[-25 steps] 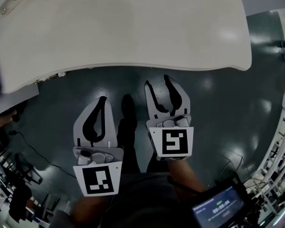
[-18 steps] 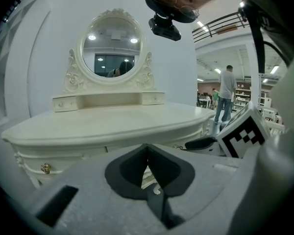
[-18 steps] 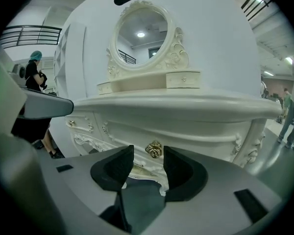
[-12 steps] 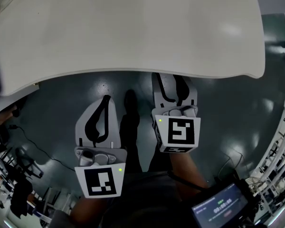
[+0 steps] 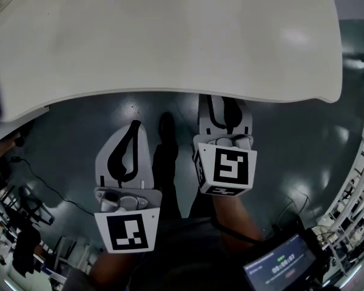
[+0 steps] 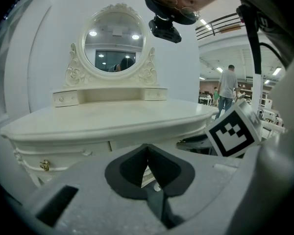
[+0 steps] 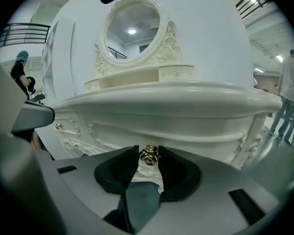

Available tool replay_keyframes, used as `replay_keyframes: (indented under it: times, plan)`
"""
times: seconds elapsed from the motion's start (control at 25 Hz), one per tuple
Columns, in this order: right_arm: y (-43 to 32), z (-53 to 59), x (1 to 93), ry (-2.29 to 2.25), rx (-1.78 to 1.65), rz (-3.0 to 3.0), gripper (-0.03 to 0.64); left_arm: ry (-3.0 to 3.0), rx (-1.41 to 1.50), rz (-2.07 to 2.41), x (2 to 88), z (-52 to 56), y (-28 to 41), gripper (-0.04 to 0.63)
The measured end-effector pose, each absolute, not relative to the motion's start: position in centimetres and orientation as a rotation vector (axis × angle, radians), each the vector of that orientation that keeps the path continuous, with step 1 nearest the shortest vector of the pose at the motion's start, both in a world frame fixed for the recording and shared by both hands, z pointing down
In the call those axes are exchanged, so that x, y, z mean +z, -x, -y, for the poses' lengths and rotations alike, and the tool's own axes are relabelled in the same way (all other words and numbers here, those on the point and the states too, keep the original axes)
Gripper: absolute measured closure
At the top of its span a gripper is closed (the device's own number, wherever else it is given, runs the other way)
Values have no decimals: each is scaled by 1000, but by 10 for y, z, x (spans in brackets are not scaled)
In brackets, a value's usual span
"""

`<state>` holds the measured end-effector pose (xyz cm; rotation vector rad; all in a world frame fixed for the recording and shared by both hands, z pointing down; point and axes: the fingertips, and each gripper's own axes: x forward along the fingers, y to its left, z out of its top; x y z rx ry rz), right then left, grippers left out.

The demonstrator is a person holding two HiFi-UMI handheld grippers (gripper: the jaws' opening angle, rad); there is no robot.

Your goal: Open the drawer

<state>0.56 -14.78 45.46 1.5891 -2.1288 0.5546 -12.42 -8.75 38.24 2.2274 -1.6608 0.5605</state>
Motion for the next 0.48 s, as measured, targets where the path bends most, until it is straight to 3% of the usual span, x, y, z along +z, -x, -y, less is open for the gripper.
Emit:
replay_keyframes:
  times: [0.48]
  plan:
    - [-7,153,453,-1591,510,2139,494,-2227,557,1666,380,89,122,580]
